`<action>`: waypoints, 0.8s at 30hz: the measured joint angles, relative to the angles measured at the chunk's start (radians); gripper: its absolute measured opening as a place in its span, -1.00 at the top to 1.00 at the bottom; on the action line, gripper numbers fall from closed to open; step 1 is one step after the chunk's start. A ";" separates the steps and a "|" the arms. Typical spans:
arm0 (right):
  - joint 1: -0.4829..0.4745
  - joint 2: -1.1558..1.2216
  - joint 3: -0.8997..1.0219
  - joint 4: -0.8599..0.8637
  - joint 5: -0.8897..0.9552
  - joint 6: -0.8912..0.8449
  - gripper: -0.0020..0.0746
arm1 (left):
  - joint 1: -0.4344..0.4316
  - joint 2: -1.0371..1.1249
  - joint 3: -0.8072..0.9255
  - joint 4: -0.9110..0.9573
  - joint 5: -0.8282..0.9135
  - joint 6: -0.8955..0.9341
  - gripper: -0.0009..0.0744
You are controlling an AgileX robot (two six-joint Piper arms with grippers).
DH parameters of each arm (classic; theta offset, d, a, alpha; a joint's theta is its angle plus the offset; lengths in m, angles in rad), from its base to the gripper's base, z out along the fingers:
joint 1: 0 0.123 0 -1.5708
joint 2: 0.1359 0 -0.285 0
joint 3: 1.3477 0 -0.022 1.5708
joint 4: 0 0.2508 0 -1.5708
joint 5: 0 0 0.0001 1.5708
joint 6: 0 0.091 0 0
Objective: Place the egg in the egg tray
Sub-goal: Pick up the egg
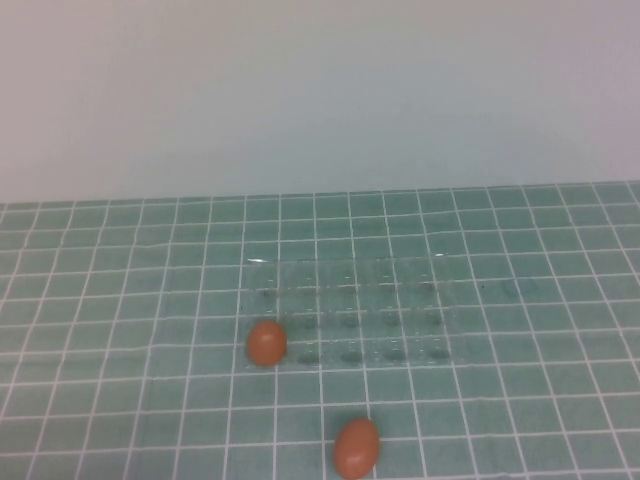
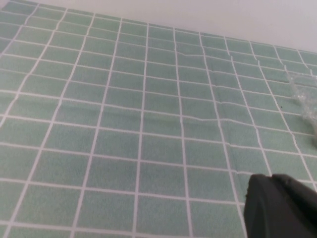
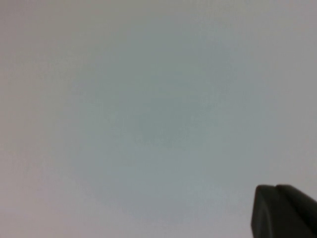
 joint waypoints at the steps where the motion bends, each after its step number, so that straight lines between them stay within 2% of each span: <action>1: 0.007 0.000 0.000 0.000 0.000 -0.008 0.95 | 0.000 0.000 0.000 0.000 0.000 0.000 0.98; 4: 0.034 0.000 0.038 0.104 0.004 -0.135 0.95 | 0.000 0.000 0.000 0.000 0.000 0.000 0.98; 9: 0.052 0.000 0.172 0.510 0.041 -0.555 0.95 | 0.000 0.000 0.000 0.000 0.000 0.000 0.98; 14: 0.053 0.000 0.253 0.826 0.254 -0.789 0.95 | 0.000 0.000 0.000 0.000 0.000 0.000 0.98; 17: 0.053 0.000 0.256 1.040 0.565 -0.984 0.95 | 0.000 0.000 0.000 0.000 0.000 0.000 0.98; 21: 0.053 0.000 0.223 1.281 1.119 -1.335 0.95 | 0.000 0.000 0.000 0.000 0.000 0.000 0.98; 24: 0.053 0.003 0.201 1.435 1.370 -1.494 0.95 | 0.000 0.000 0.000 0.000 0.000 0.000 0.98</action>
